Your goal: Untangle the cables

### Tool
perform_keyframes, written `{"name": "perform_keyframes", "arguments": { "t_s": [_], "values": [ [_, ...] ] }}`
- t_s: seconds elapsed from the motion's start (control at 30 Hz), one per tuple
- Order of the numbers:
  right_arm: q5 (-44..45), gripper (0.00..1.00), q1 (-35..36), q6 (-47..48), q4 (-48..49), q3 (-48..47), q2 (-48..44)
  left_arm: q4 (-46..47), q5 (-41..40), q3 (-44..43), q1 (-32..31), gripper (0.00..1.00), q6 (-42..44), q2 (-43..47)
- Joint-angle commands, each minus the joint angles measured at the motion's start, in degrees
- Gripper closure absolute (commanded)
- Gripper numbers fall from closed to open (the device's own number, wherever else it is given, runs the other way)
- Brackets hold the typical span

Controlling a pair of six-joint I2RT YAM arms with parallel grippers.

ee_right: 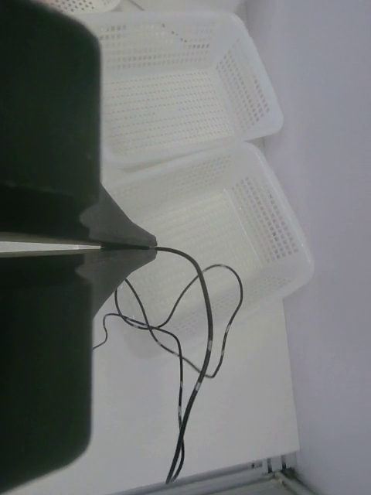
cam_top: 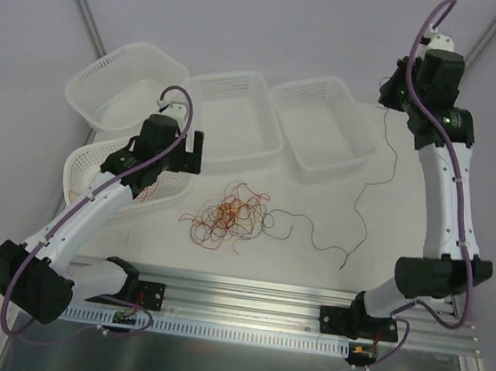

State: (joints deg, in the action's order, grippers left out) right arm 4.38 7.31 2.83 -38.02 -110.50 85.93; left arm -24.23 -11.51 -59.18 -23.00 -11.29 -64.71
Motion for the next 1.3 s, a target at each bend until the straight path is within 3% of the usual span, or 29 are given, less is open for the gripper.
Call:
{"name": "perform_keyframes", "arguments": {
  "t_s": [0.0, 0.17, 0.2, 0.23, 0.27, 0.3, 0.37, 0.43, 0.63, 0.9, 1.13, 1.27],
  "values": [
    [-7.3, 0.99, 0.9, 2.8, 4.7, -4.1, 12.0, 2.2, -0.5, 0.5, 0.8, 0.01, 0.0, 0.7],
    [-10.1, 0.99, 2.0, 4.4, 4.5, -12.9, 25.1, 2.2, -0.6, 0.5, 0.9, 0.01, 0.3, -0.5],
    [-9.2, 0.96, 2.2, 4.8, 4.1, -14.7, 28.4, 2.1, -0.7, 0.5, 0.9, 0.01, 0.4, -0.9],
    [-8.8, 0.88, 2.4, 5.2, 4.0, -15.2, 29.3, 2.1, -0.8, 0.5, 0.9, 0.01, 0.5, -1.0],
    [-8.8, 0.64, 2.4, 5.5, 3.9, -15.4, 30.1, 2.2, -0.8, 0.5, 0.9, 0.01, 0.5, -1.3],
    [-8.8, 0.52, 2.3, 5.9, 3.2, -15.6, 30.3, 2.2, -0.7, 0.5, 1.0, 0.01, 0.5, -1.5],
    [-9.0, 0.35, 2.4, 6.4, 2.3, -15.3, 29.7, 2.2, -0.3, 0.5, 1.1, 0.01, 0.4, -1.6],
    [-9.1, 0.26, 2.7, 7.2, 1.5, -12.5, 26.2, 2.2, 0.1, 0.4, 1.0, 0.01, 0.3, -1.6],
    [-8.6, 0.19, 4.5, 9.7, -2.6, 0.7, 14.4, 2.1, 0.8, 0.3, 1.3, 0.01, 0.2, -1.7],
    [-14.7, 0.2, 11.1, 11.6, -4.8, 31.0, -4.5, 2.2, 1.0, 0.3, 1.5, 0.01, 0.4, -1.3],
    [-17.0, 0.2, 16.2, 10.4, 0.2, 47.9, -8.4, 2.1, 0.7, 0.3, 2.2, 0.01, 0.5, -0.8],
    [-16.8, 0.23, 16.6, 9.7, 4.5, 51.6, -5.8, 2.1, 0.1, 0.4, 3.0, 0.01, 0.5, -0.1]
  ]
}}
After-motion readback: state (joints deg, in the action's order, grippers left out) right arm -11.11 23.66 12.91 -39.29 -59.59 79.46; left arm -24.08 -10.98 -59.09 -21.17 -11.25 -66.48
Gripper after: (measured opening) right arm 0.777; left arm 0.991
